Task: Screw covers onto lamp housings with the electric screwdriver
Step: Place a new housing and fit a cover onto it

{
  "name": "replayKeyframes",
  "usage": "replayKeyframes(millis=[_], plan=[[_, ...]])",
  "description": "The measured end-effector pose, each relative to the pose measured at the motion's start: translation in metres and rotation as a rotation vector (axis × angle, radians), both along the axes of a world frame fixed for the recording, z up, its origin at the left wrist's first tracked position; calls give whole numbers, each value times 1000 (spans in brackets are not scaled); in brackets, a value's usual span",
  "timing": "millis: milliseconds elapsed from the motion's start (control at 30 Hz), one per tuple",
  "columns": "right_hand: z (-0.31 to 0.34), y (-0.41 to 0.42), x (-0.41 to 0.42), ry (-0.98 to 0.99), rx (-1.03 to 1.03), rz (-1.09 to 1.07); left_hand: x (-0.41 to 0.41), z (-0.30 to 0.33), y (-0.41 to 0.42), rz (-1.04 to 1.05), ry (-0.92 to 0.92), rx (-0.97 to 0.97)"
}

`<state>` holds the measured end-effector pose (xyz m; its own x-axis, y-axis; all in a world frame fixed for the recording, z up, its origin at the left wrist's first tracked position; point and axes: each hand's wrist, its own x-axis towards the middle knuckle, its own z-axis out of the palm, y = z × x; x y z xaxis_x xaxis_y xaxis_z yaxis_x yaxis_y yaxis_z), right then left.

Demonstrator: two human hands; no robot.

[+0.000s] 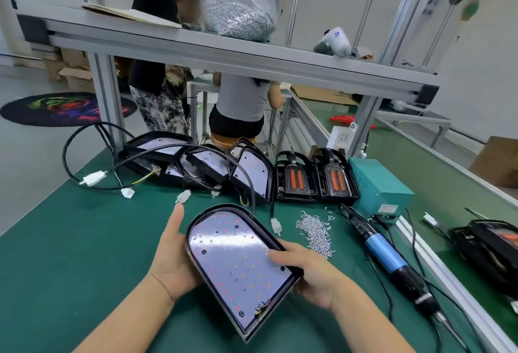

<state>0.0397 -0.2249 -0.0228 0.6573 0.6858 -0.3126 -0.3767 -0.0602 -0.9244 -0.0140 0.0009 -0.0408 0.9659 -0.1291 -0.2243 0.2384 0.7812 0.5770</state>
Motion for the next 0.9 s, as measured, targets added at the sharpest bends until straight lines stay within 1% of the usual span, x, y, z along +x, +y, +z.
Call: replayKeyframes(millis=[100, 167, 233, 300, 367, 433, 467, 600, 700, 767, 833, 900], plan=[[-2, -4, 3, -5, -19, 9, 11, 0, -8, -18, 4, -13], [-4, -7, 5, -19, -16, 34, 15, -1, -14, -94, -64, -38], [-6, -8, 7, -34, -14, 54, 19, 0, -16, -141, -88, -43], [-10, -11, 10, -59, -50, 41, 24, 0, -14, -134, -18, -31], [-11, -14, 13, -90, -126, -25, 31, -3, -13, -16, 120, 117], [-11, -17, 18, -193, -226, -66, 37, -10, -10, 79, 189, 232], [-10, -17, 21, -255, -272, -87, 39, -11, -9, 101, 209, 257], [-6, -10, 34, -442, -346, -201, 33, -7, -14, 97, 176, 322], [-13, -6, 37, -549, -407, -224, 28, -8, -14, 152, 169, 497], [-16, -5, 37, -615, -465, -194, 27, -12, -12, 212, 188, 598], [-11, -5, 40, -611, -455, -204, 28, -13, -12, 255, 192, 695], [-1, -7, 49, -593, -421, -305, 33, -15, -11, 289, 196, 762]])
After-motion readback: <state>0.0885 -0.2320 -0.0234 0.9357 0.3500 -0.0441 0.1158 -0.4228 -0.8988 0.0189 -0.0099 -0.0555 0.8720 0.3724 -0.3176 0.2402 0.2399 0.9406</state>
